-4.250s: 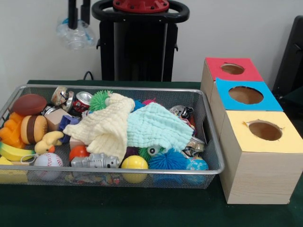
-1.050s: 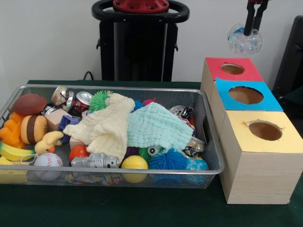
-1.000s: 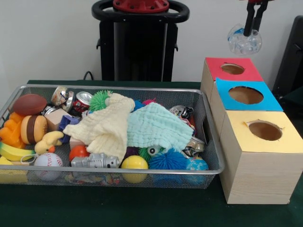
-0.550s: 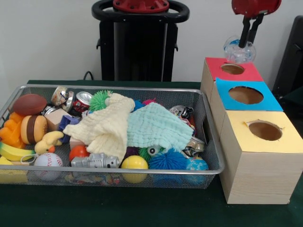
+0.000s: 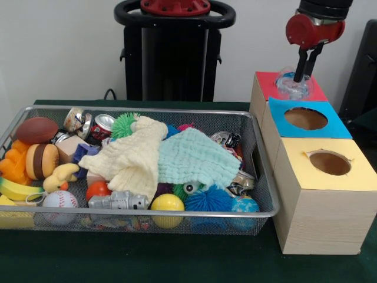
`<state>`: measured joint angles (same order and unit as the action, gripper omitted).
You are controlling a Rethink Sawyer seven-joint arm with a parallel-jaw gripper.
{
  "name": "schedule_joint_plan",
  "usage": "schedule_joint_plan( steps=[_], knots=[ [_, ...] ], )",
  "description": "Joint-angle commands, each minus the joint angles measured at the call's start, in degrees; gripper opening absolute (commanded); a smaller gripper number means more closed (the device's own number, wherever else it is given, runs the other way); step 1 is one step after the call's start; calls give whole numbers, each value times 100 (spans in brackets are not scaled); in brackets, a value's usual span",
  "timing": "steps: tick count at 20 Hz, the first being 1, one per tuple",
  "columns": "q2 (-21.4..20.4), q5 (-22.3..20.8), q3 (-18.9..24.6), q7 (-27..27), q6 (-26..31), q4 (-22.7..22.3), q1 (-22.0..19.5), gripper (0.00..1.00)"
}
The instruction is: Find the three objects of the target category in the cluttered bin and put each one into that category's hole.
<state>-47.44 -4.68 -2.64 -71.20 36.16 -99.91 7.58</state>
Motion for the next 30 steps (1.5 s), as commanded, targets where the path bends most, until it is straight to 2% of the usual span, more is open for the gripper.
schedule_joint_plan(
  steps=[1,10,15,18,21,30],
  knots=[
    [153,283,21,-1689,-595,7,-14,0],
    [-125,442,108,-1547,-612,-111,59,0],
    [327,392,-90,-1690,-606,193,248,0],
    [500,378,-131,-1647,-692,185,238,0],
    [640,405,-194,-1649,-544,246,259,0],
    [640,418,-226,-1594,-770,-11,257,0]
  ],
)
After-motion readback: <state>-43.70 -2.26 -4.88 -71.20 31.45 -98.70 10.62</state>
